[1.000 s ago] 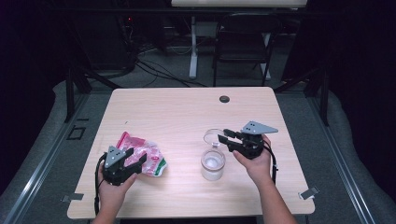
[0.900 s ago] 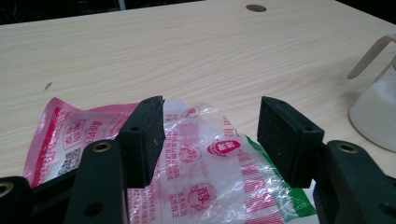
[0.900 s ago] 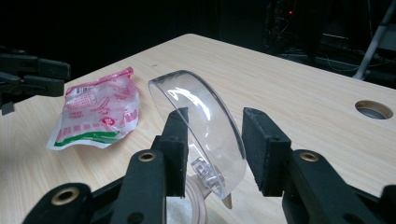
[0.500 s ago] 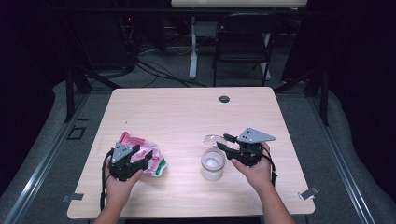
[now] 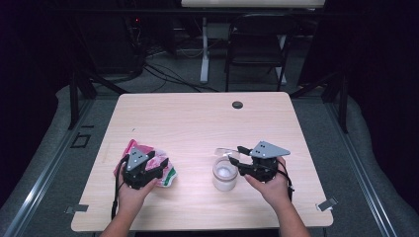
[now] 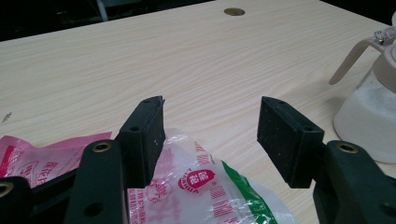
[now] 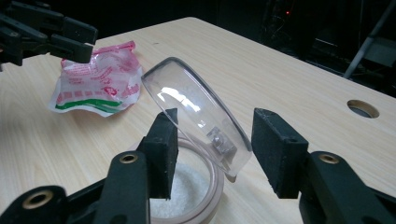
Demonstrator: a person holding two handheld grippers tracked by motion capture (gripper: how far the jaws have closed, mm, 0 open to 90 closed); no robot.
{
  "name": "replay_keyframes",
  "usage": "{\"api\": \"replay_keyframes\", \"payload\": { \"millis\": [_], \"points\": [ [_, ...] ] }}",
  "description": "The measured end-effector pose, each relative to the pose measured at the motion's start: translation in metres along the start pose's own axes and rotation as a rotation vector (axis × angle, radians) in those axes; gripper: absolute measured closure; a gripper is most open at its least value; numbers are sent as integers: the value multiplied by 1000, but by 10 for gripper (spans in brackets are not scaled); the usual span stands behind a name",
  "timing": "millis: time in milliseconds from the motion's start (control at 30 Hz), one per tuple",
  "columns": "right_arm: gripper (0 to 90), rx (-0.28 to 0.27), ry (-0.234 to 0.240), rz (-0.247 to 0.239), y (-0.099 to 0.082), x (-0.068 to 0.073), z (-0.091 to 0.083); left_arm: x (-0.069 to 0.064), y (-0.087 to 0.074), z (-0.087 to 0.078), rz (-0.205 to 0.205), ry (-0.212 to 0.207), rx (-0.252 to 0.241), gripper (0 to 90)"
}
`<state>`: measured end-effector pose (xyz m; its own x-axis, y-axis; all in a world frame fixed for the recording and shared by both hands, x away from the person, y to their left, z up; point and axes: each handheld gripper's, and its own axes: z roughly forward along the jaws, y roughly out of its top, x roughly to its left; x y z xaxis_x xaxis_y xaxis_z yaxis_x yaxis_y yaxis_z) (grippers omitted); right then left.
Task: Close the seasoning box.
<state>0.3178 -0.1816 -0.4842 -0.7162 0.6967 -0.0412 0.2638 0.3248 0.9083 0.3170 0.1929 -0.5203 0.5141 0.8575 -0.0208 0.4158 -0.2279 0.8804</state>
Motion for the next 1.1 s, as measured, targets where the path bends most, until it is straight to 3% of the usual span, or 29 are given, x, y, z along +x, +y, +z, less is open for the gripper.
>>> {"api": "replay_keyframes", "payload": {
  "millis": [400, 567, 867, 1100],
  "points": [
    [417, 45, 68, -8, -7, 0, -2, 0, 4, 4, -6, 8, -6, 394],
    [415, 57, 101, -8, -11, -1, -5, 1, 5, 6, -20, 13, -5, 387],
    [400, 100, 178, 3, -16, -7, -10, 0, 7, 9, -5, 12, -2, 382],
    [414, 114, 207, 18, -19, -12, -12, 1, 6, 9, -5, 11, 6, 384]
  ]
}}
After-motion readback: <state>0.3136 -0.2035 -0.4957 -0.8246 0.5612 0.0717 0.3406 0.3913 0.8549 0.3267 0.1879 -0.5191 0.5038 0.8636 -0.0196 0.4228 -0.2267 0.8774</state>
